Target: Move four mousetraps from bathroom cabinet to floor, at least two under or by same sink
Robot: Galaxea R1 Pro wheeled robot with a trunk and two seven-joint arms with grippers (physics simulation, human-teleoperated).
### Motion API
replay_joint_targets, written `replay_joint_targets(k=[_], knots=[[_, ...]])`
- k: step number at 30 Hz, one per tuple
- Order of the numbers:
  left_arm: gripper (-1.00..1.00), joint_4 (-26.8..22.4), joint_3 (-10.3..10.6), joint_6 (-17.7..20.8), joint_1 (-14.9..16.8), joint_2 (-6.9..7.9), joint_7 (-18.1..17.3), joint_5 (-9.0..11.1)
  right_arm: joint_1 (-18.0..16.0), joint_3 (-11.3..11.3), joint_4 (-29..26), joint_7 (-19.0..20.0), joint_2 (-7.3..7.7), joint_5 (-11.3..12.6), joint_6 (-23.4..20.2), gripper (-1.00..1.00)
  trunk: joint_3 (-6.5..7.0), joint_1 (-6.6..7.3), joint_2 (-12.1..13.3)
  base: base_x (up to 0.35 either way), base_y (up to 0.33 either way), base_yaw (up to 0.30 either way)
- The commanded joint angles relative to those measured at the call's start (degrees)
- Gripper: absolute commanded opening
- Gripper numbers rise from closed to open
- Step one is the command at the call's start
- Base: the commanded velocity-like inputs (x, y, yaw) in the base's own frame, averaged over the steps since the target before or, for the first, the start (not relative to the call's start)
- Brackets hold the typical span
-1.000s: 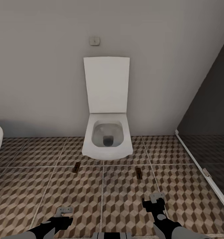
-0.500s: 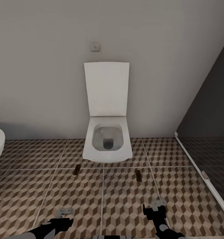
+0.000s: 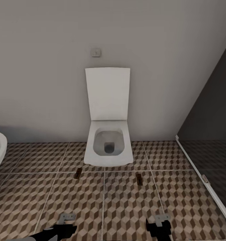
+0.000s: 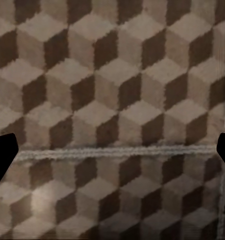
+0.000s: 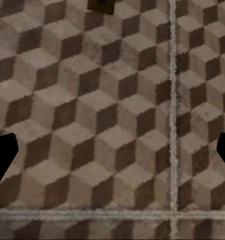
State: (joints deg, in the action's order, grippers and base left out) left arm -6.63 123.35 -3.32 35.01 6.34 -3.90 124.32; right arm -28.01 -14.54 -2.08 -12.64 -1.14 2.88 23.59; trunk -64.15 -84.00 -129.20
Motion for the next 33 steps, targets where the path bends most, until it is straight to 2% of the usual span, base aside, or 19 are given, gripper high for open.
replay_joint_targets(k=[1, 11, 33], knots=[[1.0, -0.31, 0.45, -0.28, -0.1, 0.06, -0.06, 0.62, 0.22, -0.49, 0.06, -0.28, 0.01, 0.31, 0.14, 1.0, 0.14, 0.23, 0.4, 0.0, 0.0, 0.0], [1.0, -0.76, 0.47, -0.28, -2.64, -0.02, -0.06, 0.61, 2.32, -0.49, 1.25, -0.28, 0.08, 0.47, 0.07, 1.0, 1.94, 2.43, 4.41, 0.0, 0.0, 0.0], [1.0, -1.76, 0.49, -0.28, -6.81, -0.18, 0.25, 0.66, 2.78, -0.49, 4.38, -0.63, -0.48, 0.79, -0.67, 1.0, 5.89, 7.26, 13.23, 0.0, 0.0, 0.0]])
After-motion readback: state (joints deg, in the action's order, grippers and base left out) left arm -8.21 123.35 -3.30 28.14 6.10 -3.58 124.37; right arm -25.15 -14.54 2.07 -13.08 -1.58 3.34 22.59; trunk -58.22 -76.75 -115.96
